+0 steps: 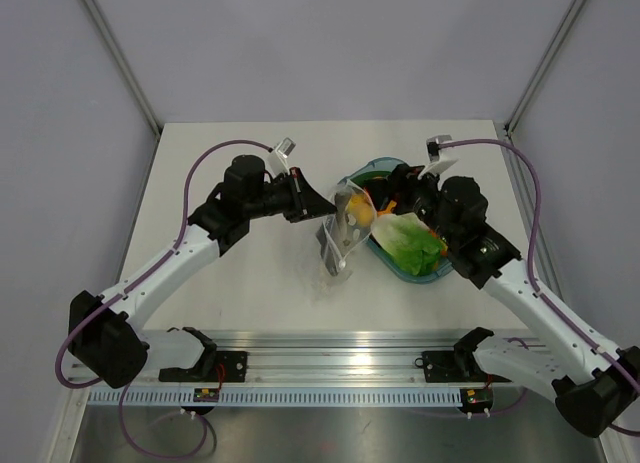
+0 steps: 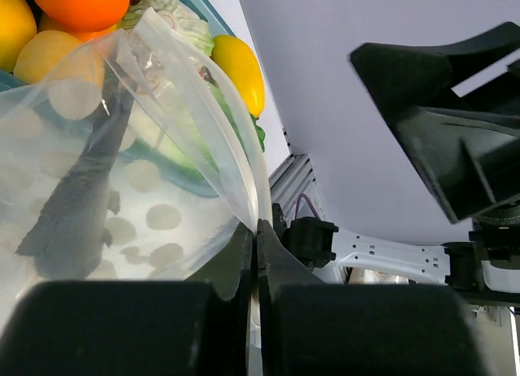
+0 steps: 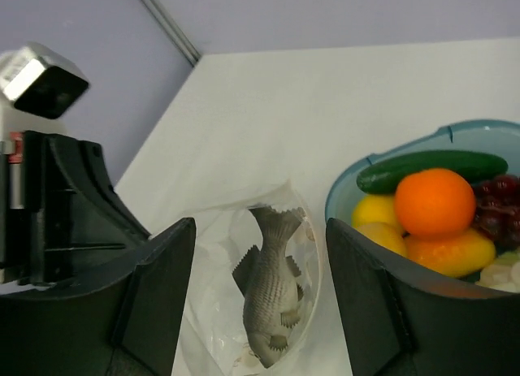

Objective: Place the food in the zip-top bag and seal the zipper
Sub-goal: Place the fake fish in the zipper food storage bag.

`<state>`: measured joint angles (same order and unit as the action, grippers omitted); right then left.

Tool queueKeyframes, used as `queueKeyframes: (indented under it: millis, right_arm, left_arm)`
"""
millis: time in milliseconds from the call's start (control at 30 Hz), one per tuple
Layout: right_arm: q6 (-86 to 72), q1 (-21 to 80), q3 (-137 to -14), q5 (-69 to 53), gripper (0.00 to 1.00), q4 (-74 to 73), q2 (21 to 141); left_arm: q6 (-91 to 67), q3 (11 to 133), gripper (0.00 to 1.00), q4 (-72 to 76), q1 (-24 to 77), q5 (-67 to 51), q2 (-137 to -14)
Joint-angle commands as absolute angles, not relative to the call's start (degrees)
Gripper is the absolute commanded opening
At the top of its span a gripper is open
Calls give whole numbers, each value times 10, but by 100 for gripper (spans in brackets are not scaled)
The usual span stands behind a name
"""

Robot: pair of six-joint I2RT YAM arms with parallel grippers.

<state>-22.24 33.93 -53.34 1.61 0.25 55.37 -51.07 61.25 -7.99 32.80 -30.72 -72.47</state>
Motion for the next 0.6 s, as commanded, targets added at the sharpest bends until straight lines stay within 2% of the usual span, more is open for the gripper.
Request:
queueKeyframes:
  millis: [0,167,300,333,400,433,567]
  right_arm:
    - [-214,344,-585,48,73,-163,604]
    - [-224,345,-579,24,70,-198,622]
    - [-232,344,-575,-27,51,-211,641]
    - [-233,344,-577,-34,38,-216,645]
    - [-240,344,-579,-47,18,-222,653]
    - [-244,344,-581,-50,2,-223,655]
    - [-255,344,-624,-93,0,-212,668]
  left_arm:
    - [-512,619,0,-47,323,-327,-722]
    - [-511,616,0,-52,321,-324,-720]
    - [-509,613,0,-54,319,-323,-717]
    - [-508,613,0,-54,319,-322,-717]
    - [-505,613,0,-60,318,-316,-716]
    - [-502,613,0,-62,318,-315,-715]
    - [-482,619,0,-109,318,-289,-702]
